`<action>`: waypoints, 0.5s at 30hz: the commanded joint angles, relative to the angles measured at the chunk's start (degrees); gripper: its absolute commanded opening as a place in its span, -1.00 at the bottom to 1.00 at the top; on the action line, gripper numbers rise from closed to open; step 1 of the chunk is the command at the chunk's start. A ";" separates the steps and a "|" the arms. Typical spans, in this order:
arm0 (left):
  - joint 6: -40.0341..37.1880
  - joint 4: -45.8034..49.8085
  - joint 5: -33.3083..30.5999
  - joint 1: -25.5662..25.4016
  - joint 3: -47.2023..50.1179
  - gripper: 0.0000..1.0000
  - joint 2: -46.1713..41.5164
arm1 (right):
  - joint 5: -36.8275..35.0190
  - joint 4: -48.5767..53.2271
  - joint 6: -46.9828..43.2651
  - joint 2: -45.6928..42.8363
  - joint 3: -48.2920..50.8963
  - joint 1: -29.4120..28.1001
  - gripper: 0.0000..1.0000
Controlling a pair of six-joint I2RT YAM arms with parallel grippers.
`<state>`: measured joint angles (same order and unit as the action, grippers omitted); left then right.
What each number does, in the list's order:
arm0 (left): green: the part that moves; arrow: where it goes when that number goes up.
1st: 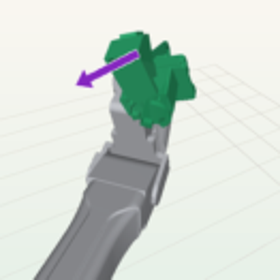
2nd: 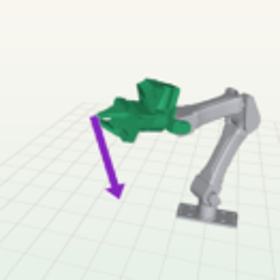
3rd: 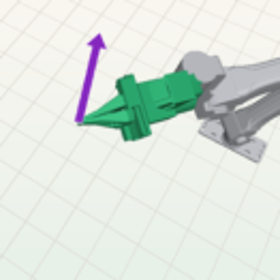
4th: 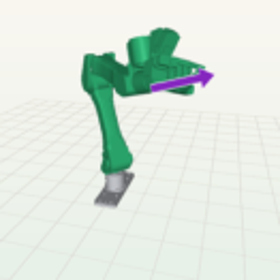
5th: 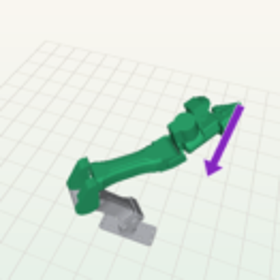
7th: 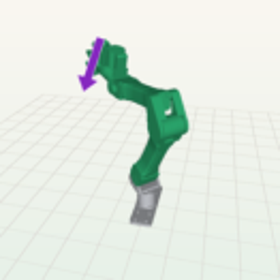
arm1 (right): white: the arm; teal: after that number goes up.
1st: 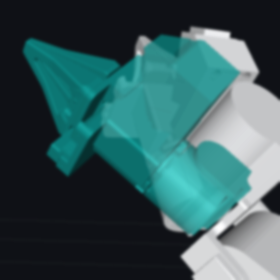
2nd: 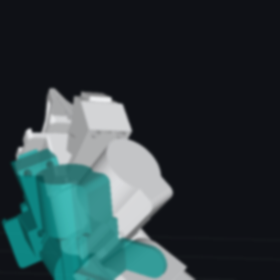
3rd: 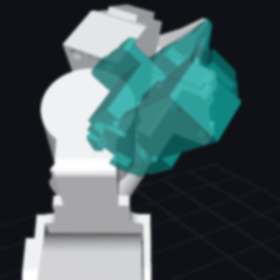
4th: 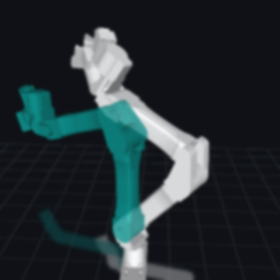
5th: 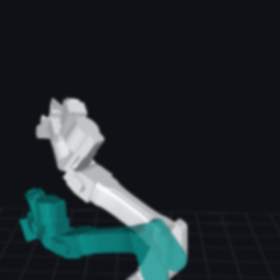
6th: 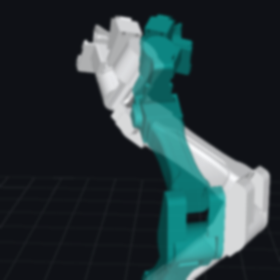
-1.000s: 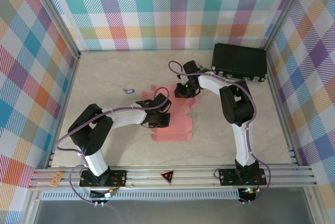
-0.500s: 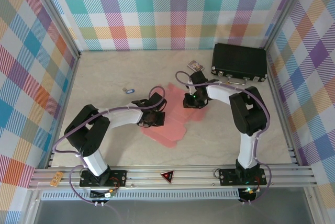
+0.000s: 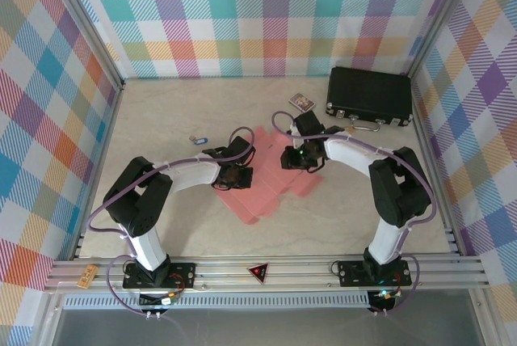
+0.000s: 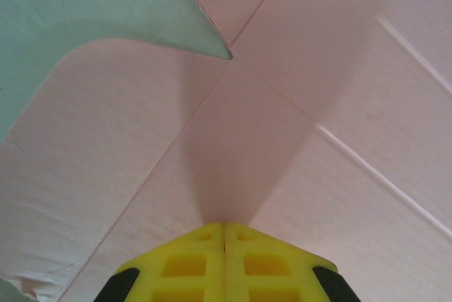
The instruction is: Fold the paper box
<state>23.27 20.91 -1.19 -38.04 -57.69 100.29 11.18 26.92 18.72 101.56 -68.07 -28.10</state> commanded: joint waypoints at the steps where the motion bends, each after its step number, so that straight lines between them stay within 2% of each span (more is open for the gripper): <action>1: -0.95 2.31 -0.42 0.16 0.70 -1.00 0.17 | -1.50 2.39 -4.14 2.14 -5.68 2.14 -0.37; 8: -0.75 2.25 -0.15 0.18 0.39 -1.00 0.06 | -4.32 7.10 -11.44 10.83 -14.92 5.97 -0.19; 15: -0.22 2.04 0.70 0.16 -0.05 -1.00 0.58 | -1.28 8.24 -17.10 14.34 -16.93 8.82 0.00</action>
<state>23.07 20.88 -1.08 -38.04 -57.69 100.29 8.12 32.67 6.09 115.31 -83.37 -19.92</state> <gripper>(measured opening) 0.048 0.493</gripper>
